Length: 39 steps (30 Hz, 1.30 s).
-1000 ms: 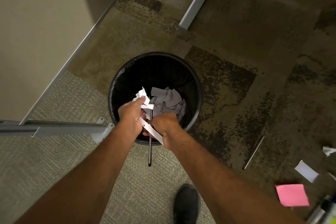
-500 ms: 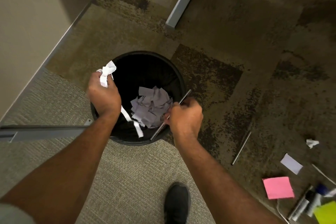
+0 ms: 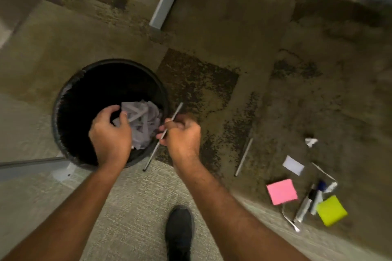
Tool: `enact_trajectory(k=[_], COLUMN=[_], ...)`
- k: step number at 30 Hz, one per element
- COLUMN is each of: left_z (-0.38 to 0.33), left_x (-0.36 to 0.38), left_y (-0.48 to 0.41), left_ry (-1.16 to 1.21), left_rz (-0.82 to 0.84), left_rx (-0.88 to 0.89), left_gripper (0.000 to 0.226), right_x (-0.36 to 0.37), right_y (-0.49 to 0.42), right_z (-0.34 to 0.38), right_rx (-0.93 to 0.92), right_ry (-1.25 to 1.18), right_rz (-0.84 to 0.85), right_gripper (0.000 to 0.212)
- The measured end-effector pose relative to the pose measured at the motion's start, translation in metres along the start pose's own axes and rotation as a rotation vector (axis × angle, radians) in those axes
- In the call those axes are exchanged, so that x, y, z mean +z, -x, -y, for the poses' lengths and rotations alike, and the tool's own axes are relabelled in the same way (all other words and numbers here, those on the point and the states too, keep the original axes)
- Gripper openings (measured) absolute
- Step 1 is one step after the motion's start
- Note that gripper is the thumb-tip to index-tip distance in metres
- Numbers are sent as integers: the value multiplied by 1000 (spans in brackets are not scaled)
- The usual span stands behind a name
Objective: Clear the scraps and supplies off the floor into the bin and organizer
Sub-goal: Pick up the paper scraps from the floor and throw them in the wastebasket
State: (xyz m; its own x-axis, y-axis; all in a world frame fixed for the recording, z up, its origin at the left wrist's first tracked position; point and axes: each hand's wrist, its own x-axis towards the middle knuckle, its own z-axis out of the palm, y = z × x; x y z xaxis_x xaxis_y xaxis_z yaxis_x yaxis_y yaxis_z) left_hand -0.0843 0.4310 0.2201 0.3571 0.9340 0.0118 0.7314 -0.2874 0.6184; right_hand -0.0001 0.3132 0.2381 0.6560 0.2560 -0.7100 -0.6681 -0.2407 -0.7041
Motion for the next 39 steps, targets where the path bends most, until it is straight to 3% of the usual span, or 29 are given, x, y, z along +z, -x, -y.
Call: enact_trajectory(k=[5, 10, 17, 23, 30, 35, 39], left_z=[-57, -91, -91, -67, -40, -40, -53], left_x=[19, 46, 122, 204, 275, 301, 318], left_y=[90, 216, 315, 360, 412, 455, 471], left_ry=[161, 270, 169, 53, -90, -122, -102], left_rz=[8, 211, 470, 645, 922, 874, 792], left_rx=[288, 166, 37, 11, -117, -270, -268], left_gripper=[22, 20, 16, 12, 11, 23, 25], right_x=[-88, -240, -407, -447, -457, -481, -530], right_y=[-1, -13, -33, -72, -100, -89, -101], right_z=[-29, -86, -185, -250, -273, -273, -254], right_rx=[29, 107, 222, 261, 144, 32, 24], right_ry=[3, 365, 622, 639, 762, 700, 656], right_rz=[-68, -315, -445, -486, -497, -602, -822], right_gripper=[6, 21, 25, 29, 34, 30, 19])
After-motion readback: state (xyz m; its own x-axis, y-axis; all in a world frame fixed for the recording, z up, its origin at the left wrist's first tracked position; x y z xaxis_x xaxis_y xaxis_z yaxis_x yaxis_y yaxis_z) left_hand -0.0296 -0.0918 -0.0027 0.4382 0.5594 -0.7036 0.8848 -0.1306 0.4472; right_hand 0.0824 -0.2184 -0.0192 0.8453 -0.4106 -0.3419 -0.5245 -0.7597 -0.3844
